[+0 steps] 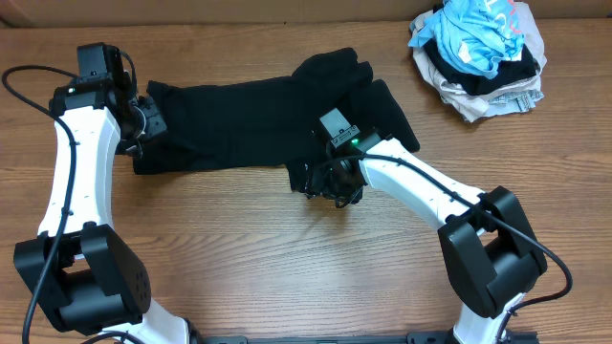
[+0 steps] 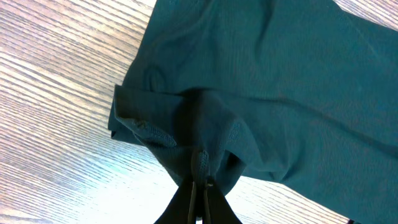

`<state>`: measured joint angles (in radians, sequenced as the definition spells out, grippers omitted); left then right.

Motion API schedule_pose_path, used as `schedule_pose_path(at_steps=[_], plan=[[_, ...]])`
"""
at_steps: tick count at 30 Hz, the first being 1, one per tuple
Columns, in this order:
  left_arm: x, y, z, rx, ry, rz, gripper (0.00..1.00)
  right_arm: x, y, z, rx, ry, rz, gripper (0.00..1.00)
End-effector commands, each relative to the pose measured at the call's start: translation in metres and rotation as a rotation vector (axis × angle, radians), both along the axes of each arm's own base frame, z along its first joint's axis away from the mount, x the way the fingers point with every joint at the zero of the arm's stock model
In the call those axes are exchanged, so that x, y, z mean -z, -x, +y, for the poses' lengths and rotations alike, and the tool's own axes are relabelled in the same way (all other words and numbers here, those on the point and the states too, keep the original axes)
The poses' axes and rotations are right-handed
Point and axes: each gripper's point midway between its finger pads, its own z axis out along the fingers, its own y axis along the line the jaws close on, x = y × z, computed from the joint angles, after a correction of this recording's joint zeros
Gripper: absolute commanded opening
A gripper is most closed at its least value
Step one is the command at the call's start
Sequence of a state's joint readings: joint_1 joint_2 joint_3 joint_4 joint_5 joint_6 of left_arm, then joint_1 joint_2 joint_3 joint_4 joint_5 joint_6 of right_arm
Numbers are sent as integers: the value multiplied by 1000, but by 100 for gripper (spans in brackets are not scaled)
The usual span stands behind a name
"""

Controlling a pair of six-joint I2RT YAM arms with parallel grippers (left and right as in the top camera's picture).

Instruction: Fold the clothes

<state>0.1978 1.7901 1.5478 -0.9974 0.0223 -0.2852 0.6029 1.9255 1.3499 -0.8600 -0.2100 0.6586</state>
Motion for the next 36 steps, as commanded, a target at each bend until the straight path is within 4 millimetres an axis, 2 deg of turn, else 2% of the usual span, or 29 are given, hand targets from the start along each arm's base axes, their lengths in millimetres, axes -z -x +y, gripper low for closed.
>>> schedule_pose_path(at_steps=[1, 8, 19, 24, 31, 36], plan=[[3, 0, 0, 17, -11, 8, 4, 5, 0, -2, 8, 18, 1, 62], [3, -1, 0, 17, -11, 4, 4, 5, -2, -1, 9, 17, -8, 62], [3, 1, 4, 8, -34, 13, 4, 17, -30, -11, 80, 100, -118, 62], [3, -1, 4, 8, -36, 6, 4, 25, -46, 1, 64, 66, -173, 62], [3, -1, 5, 6, -37, 5, 4, 8, -75, 21, 10, -9, -309, 64], [2, -2, 6, 6, -38, -2, 4, -3, -80, 31, -34, -32, -343, 66]])
